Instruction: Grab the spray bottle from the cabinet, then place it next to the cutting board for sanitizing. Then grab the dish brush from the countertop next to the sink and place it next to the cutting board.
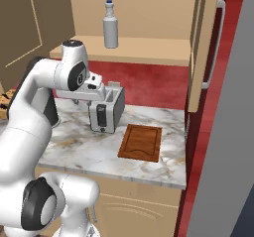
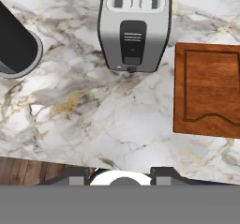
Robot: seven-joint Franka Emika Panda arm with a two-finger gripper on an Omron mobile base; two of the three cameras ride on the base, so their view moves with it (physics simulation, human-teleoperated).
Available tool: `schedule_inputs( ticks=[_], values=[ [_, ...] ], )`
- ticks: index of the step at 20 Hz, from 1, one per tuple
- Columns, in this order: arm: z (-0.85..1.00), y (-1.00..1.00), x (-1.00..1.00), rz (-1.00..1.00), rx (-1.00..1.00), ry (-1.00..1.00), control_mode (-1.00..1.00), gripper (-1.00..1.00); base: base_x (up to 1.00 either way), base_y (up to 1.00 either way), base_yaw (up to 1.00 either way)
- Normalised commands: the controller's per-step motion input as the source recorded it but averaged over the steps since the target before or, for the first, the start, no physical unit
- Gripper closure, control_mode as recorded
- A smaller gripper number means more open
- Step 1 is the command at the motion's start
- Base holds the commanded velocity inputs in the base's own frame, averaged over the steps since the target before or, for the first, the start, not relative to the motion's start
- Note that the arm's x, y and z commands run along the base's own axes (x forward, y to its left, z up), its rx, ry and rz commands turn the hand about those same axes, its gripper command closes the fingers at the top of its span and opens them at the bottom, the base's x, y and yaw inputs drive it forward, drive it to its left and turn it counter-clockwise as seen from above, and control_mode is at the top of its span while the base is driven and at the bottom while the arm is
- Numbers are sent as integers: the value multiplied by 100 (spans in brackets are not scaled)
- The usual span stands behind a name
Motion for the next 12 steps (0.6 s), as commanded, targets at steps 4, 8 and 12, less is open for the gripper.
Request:
schedule_inputs(
  ticks=[4, 8, 12],
  values=[
    [0, 3, -3, 0, 0, 0, -100, -100, 0, 0, 0],
    [0, 1, -32, 0, 0, -9, -100, -100, 0, 0, 0],
    [16, -3, -56, 0, 0, -58, -100, -100, 0, 0, 0]
  ],
)
